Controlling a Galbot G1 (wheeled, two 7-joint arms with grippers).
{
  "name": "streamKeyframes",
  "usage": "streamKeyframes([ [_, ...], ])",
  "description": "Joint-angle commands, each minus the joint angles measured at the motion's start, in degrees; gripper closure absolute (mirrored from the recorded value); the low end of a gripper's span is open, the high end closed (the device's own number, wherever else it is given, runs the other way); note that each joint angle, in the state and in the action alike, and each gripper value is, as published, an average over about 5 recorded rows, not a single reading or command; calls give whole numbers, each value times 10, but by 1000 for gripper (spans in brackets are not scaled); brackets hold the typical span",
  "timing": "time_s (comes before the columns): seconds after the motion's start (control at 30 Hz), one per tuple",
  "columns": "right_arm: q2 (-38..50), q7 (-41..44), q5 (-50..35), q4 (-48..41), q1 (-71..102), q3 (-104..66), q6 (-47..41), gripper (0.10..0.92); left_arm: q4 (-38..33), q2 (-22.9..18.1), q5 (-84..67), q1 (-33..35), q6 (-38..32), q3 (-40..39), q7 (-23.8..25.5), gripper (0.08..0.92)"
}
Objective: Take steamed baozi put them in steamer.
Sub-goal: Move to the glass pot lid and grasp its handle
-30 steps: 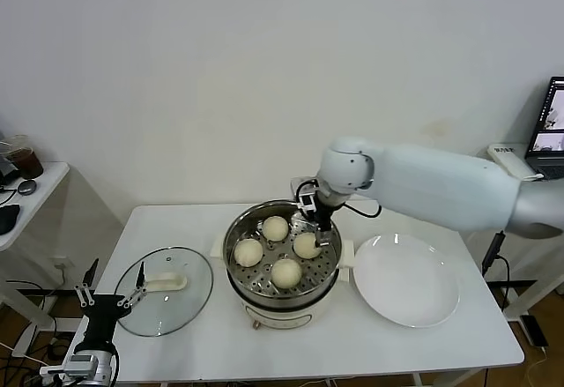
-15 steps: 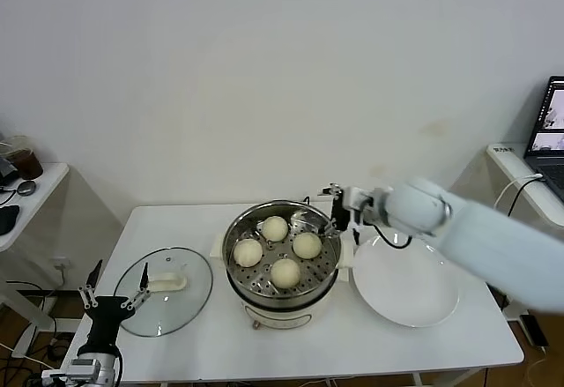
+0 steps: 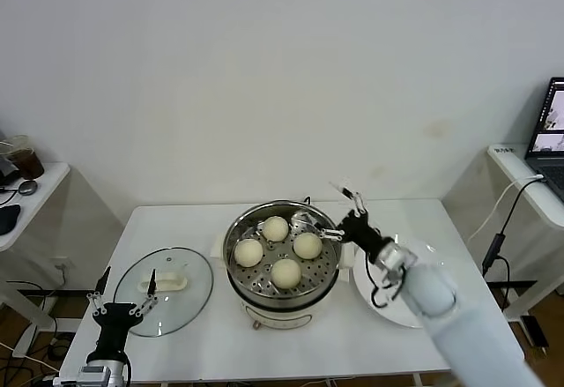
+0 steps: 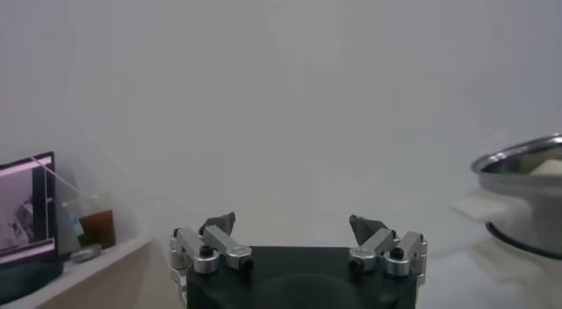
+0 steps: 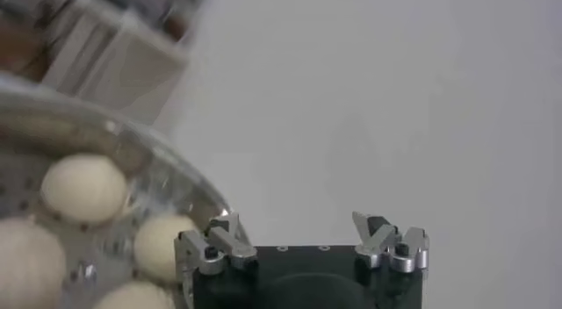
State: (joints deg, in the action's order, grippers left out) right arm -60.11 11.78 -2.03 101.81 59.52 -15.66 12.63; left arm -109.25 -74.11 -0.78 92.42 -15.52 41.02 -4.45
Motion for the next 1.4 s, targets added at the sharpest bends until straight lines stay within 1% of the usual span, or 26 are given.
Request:
streamKeyframes([
  [0.03,-220,-28,58,58,277,-318,113,203,13,8,177,-8,61,-7,-64,177],
  [0.1,-230,-27,38,77,305,-338,72,203,34,15,282,-18,64,-1,-92,177],
  [0.2,-239,-22,16,93,337,-365,19,203,78,33,438,-30,39,18,-103,177],
  [0.3,-241,-23,4,99,357,-380,-9,203,118,57,579,-33,18,30,-123,177],
  [0.4,-243,-24,-17,113,374,-388,-31,203,141,79,674,-24,2,34,-145,177],
  [0.47,-245,-22,-32,118,379,-392,-40,203,145,91,708,-14,0,28,-149,177],
  [0.57,-249,-20,-42,114,380,-396,-43,203,157,105,744,-15,-1,13,-144,177],
  [0.77,-256,-34,-47,93,372,-394,-18,203,204,124,769,-63,-2,-27,-127,177],
  [0.9,-258,-36,-42,88,373,-387,-12,203,235,127,784,-107,0,-45,-129,177],
  [1.13,-262,-40,-15,89,379,-376,-3,203,258,131,787,-174,8,-65,-117,177],
  [1.4,-265,-41,-2,94,384,-367,-2,203,301,134,787,-226,14,-88,-105,177],
])
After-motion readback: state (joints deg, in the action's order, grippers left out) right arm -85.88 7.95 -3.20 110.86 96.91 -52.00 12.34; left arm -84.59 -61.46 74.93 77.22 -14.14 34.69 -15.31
